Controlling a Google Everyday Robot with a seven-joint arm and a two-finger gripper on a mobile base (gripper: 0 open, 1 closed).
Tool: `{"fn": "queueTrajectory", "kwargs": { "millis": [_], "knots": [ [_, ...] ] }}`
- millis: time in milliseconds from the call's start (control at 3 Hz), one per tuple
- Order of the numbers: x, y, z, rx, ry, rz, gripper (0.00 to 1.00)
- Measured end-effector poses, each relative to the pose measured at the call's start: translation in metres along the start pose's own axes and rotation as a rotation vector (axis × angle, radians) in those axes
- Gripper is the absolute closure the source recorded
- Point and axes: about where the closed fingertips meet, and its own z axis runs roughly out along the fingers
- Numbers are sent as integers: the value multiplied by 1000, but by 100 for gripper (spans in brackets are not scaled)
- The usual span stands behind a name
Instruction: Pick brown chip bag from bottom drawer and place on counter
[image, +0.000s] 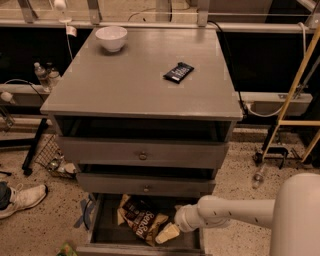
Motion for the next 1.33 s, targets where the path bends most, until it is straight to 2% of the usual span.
{"fn": "queueTrajectory", "kwargs": {
  "millis": [333, 667, 1333],
  "knots": [
    [3, -9, 17, -3, 33, 7, 0],
    [12, -20, 35, 23, 52, 44, 0],
    [20, -42, 62, 82, 41, 75, 0]
  ]
}}
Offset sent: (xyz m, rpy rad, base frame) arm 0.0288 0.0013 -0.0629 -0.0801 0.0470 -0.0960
